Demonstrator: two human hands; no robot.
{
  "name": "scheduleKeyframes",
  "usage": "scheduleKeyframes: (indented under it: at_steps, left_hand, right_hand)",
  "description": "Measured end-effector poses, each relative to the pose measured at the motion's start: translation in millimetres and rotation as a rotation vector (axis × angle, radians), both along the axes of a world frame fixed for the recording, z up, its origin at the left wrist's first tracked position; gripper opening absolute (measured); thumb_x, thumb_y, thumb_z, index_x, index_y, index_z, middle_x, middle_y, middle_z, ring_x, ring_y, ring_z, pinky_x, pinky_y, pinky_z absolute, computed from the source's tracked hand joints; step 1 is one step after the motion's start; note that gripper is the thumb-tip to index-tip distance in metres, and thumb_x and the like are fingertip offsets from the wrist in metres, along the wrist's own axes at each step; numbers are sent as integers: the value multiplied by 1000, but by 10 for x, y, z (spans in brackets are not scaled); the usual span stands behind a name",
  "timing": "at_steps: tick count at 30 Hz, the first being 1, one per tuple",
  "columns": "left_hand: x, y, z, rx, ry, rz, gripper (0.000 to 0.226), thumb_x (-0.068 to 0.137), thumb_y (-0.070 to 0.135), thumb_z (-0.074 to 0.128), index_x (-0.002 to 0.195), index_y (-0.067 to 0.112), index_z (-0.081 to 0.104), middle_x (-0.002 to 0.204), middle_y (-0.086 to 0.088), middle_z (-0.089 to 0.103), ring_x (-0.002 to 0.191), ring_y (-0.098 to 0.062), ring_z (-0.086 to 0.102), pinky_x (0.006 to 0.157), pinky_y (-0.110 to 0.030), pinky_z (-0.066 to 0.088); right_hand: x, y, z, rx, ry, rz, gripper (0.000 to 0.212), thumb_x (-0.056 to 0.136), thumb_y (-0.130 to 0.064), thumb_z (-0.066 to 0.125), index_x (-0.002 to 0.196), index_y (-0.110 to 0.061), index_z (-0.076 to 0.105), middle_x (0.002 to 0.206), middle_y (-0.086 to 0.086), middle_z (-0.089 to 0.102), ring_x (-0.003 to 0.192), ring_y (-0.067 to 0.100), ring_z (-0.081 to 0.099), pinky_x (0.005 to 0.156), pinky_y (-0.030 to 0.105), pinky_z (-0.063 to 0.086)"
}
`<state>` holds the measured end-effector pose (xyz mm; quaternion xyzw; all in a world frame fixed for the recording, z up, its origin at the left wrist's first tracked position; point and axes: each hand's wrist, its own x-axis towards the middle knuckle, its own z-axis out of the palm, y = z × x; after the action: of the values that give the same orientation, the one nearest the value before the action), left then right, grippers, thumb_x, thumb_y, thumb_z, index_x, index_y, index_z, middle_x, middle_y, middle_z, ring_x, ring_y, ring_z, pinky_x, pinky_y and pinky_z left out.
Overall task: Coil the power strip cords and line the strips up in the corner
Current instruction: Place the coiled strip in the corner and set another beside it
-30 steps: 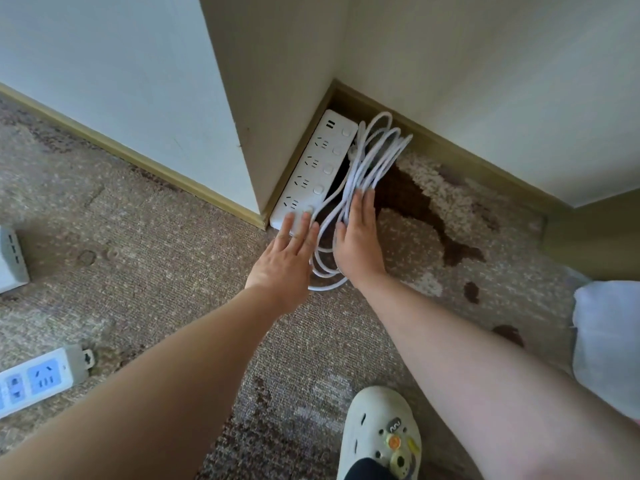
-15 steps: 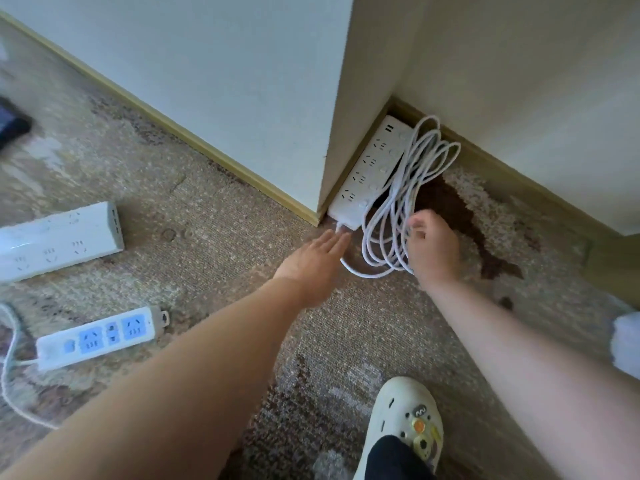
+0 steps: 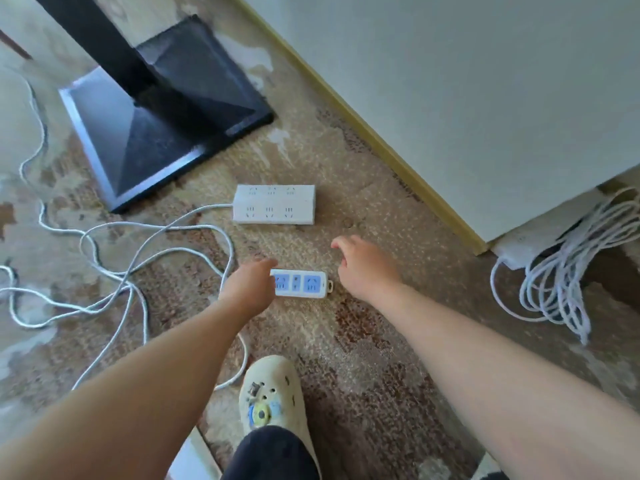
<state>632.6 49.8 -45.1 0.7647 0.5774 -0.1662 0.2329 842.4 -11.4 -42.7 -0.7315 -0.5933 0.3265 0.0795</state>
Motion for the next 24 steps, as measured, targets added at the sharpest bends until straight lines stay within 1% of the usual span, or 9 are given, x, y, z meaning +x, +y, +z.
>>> scheduleKeyframes:
  at_steps: [4,6,8,11,14,18,20,22,24]
  left_hand:
    - [-121,636,-278,57,-103,158,54,94,13,43,146,19,34,149,-7,38,124,-31,49,94,-47,49]
    - [-128,938,-464,67,-120,232,65,91,7,43,151,20,22,156,-6,24,134,-32,36,102,-51,42]
    - [-149,1257,-626,128,-71,221,77,86,3,47,152,23,13,160,-6,11,142,-34,20,111,-52,31]
    - [-221,1662,-810,149,17,187,79,85,7,51,152,23,12,159,-8,18,143,-33,18,114,-51,26]
    - [-332,1839,-907,76,60,173,63,87,11,42,147,18,27,138,-10,47,128,-32,39,105,-48,36]
    - [-463,1743,-889,126,95,-18,35,92,17,36,122,14,53,117,-8,53,110,-29,46,101,-44,33]
    - [-471,1598,-823,28,15,-85,28,99,31,34,105,18,59,103,-4,52,94,-22,49,95,-43,41]
    - [-442,1388,-673,-150,-132,-73,29,100,44,36,86,32,58,95,0,53,80,-13,54,86,-40,49]
    - [-354,1153,-450,-229,-246,-44,29,98,50,38,90,38,62,85,10,61,66,-2,56,72,-35,53]
  right_hand:
    - [-400,786,-356,13,-148,137,59,95,-16,47,150,-23,28,147,7,38,129,30,40,91,41,43]
    - [-530,1144,-563,-8,-232,223,69,95,-22,51,154,-21,16,158,11,22,139,33,26,103,45,38]
    - [-637,1480,-748,-4,-314,286,82,94,-32,57,156,-22,5,163,13,5,148,34,9,114,49,26]
    - [-744,1877,-974,-10,-374,345,106,83,-50,68,156,-22,-3,164,15,-2,150,36,-3,118,56,10]
    - [-761,2045,-1094,-59,-417,365,118,74,-62,72,156,-21,-2,161,17,12,148,38,10,117,59,11]
    - [-706,1831,-1079,30,-439,401,117,69,-56,74,155,-16,5,149,18,31,135,39,30,115,53,22]
    - [-610,1537,-1017,64,-429,412,117,66,-51,75,154,-15,7,142,17,34,130,39,33,114,50,24]
    - [-477,1161,-897,74,-403,388,113,63,-49,73,151,-15,10,137,16,35,125,38,34,114,50,23]
    - [-334,766,-695,79,-388,340,112,61,-51,72,148,-16,12,132,14,37,120,38,36,110,49,27]
